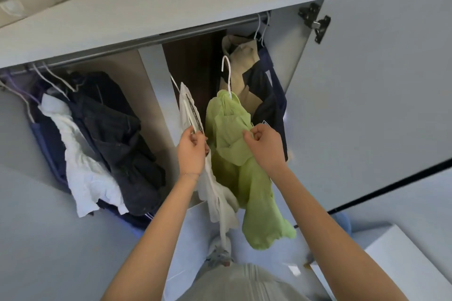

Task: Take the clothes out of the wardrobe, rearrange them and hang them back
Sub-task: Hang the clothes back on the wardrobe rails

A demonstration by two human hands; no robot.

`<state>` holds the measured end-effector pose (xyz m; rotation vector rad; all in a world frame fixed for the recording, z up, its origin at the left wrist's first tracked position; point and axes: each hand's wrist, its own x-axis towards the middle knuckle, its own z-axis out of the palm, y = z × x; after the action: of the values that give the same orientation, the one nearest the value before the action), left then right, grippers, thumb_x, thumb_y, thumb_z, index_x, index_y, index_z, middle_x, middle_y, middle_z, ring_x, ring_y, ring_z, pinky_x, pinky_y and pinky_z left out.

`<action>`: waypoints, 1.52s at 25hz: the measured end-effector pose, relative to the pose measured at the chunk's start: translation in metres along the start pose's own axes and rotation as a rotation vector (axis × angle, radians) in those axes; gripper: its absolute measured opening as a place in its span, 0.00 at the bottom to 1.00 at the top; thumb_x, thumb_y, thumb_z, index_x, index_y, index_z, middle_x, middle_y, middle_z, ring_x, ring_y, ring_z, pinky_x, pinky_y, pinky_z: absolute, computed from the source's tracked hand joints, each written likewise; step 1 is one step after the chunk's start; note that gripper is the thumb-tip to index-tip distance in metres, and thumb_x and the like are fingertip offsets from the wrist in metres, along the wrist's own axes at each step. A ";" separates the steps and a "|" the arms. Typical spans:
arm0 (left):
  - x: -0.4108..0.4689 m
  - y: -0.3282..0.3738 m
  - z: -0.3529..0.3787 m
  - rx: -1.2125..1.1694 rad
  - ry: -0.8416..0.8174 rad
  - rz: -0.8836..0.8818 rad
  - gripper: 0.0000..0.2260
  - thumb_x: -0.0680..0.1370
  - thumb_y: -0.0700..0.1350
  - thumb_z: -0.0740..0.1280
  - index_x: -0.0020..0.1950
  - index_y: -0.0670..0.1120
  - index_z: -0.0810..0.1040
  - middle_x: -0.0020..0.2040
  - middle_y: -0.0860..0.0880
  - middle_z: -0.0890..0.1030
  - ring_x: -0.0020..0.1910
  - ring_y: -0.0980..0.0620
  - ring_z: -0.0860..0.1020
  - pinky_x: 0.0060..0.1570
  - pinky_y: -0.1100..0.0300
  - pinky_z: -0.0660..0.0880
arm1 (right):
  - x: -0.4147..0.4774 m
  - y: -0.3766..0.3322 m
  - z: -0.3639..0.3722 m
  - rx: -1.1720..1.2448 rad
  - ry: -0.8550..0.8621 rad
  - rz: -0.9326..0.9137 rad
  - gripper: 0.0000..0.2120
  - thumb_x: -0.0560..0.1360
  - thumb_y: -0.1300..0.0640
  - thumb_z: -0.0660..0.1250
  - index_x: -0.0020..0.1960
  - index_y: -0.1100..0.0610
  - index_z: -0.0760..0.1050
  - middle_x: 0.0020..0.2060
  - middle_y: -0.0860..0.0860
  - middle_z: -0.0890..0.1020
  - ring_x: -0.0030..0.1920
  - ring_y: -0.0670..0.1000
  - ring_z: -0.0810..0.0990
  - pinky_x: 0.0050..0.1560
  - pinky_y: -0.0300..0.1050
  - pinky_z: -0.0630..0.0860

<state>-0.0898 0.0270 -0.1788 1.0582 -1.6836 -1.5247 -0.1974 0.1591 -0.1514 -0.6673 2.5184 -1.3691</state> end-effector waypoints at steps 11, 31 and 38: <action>0.091 -0.008 0.042 0.053 -0.040 -0.033 0.14 0.81 0.43 0.59 0.67 0.44 0.71 0.43 0.44 0.79 0.33 0.55 0.74 0.42 0.57 0.78 | 0.123 -0.009 0.006 -0.005 0.134 -0.050 0.13 0.77 0.52 0.66 0.35 0.51 0.67 0.28 0.44 0.69 0.29 0.43 0.67 0.34 0.42 0.69; 0.193 0.016 0.127 0.027 -0.005 0.034 0.14 0.80 0.43 0.60 0.66 0.44 0.71 0.42 0.42 0.76 0.34 0.51 0.74 0.38 0.60 0.76 | 0.251 0.041 0.012 -0.131 0.109 -0.118 0.11 0.78 0.55 0.64 0.40 0.59 0.68 0.28 0.46 0.68 0.29 0.45 0.66 0.28 0.42 0.60; 0.223 0.039 0.158 0.015 -0.042 0.068 0.04 0.81 0.43 0.59 0.55 0.48 0.69 0.42 0.42 0.77 0.34 0.52 0.76 0.42 0.56 0.77 | 0.253 0.042 -0.001 -0.085 0.122 -0.138 0.08 0.76 0.53 0.67 0.44 0.57 0.75 0.32 0.46 0.74 0.32 0.44 0.71 0.31 0.41 0.67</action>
<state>-0.3400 -0.0906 -0.1766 0.9730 -1.7445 -1.5033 -0.4327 0.0591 -0.1760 -0.8119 2.6838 -1.3935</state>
